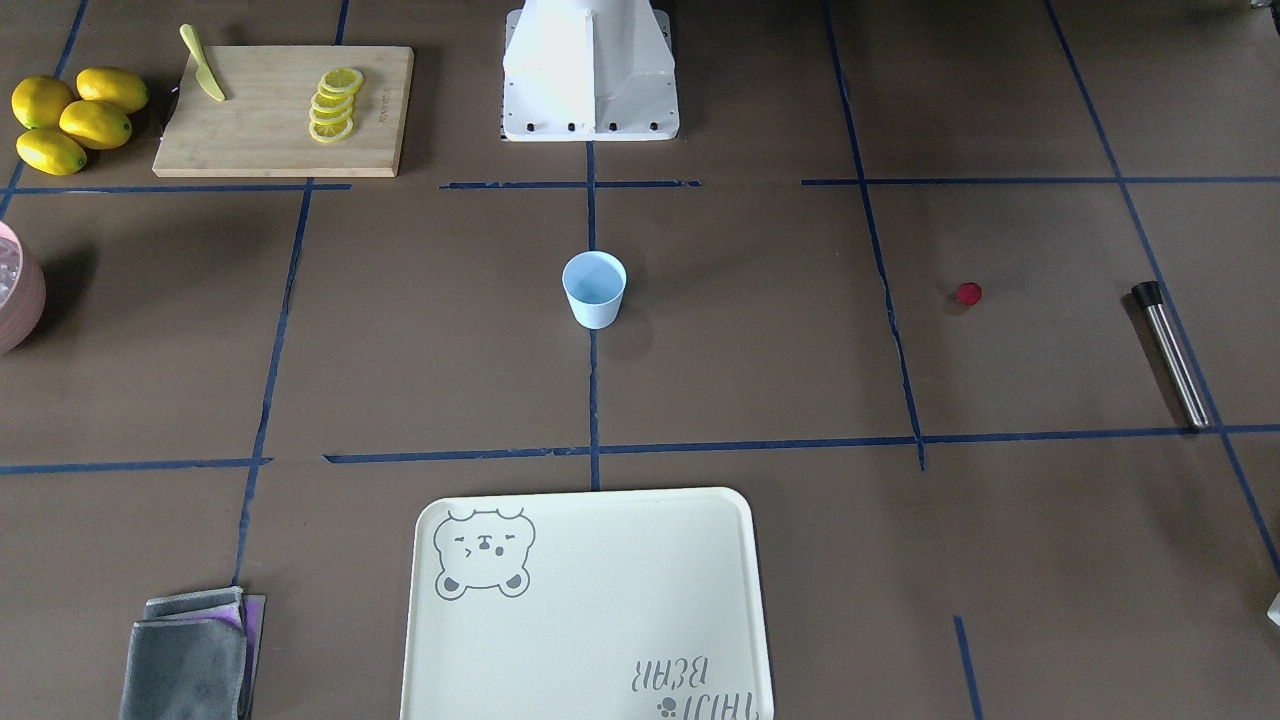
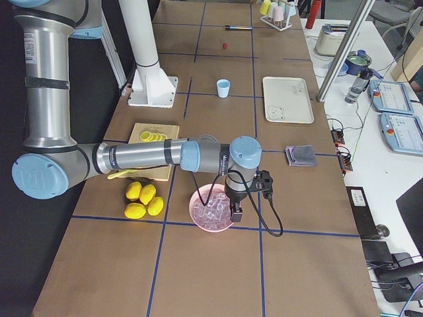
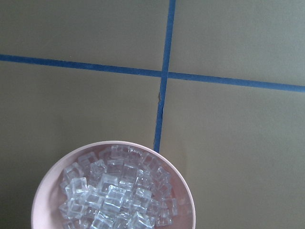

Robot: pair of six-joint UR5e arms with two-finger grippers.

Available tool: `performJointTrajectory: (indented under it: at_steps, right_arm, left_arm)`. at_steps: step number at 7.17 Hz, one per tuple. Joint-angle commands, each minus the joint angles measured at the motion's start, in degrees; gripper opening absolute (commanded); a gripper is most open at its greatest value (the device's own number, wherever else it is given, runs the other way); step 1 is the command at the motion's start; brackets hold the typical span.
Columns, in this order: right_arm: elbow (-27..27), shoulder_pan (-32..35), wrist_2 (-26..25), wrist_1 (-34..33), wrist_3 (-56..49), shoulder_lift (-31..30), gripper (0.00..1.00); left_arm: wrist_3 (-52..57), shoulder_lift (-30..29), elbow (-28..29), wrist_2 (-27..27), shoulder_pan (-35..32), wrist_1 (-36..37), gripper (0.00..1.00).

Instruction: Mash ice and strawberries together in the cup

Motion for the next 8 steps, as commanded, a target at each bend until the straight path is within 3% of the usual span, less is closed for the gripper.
performJointTrajectory:
  at_steps: [1, 8]
  right_arm:
    - [-0.16, -0.09, 0.23, 0.44, -0.22, -0.29, 1.00]
    - [1.50, -2.97, 1.38, 0.44, 0.65, -0.99, 1.00]
  left_arm:
    - [0.09, -0.27, -0.57, -0.17, 0.09, -0.17, 1.00]
    - [-0.35, 0.16, -0.48, -0.61, 1.68, -0.44, 1.00]
